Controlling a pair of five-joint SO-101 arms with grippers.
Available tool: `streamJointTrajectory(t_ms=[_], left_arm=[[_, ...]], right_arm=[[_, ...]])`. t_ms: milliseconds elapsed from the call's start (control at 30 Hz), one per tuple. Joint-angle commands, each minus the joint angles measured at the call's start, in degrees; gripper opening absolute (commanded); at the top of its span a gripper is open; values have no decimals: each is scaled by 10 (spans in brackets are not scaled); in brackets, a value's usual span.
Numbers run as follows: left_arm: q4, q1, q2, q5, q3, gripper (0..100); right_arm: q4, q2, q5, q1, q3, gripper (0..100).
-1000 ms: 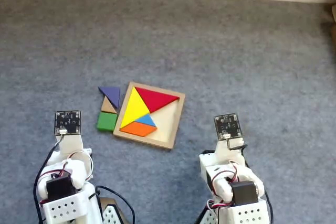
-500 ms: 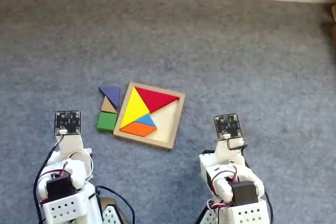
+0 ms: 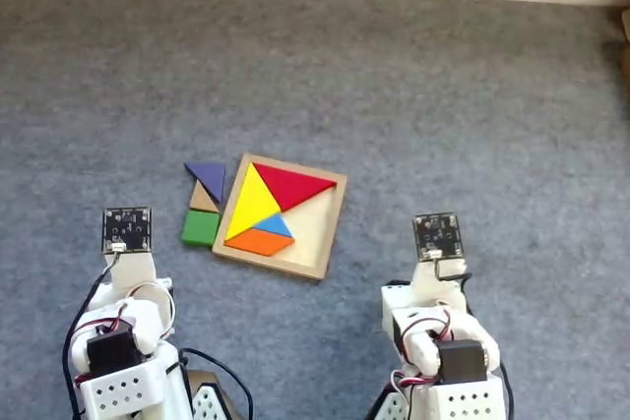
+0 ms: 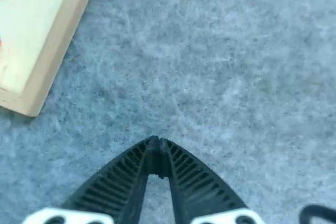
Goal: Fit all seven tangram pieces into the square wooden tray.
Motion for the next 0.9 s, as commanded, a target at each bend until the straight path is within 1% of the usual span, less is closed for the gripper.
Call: streamJointTrajectory(t_ms=[0,133,400,467,533,667,867], left_arm=[[0,-6,-19,-5,11,6],[0,4,-19,-4,11,7],[0,119,-19,-6,9,7],[2,119,-19,-7,-9,7],[6,105,-19,-7,-48,7],[47,95,-19,-4,-106,6],[53,87,-19,-9,-135,7]], right_arm=[[4,-8,-7,22,78,4],[4,-8,-4,21,77,4],[4,-8,-4,20,77,5],[4,-9,-5,20,77,5],[4,-9,-5,20,77,5],[4,-9,-5,20,77,5],[4,-9,-6,22,78,5]])
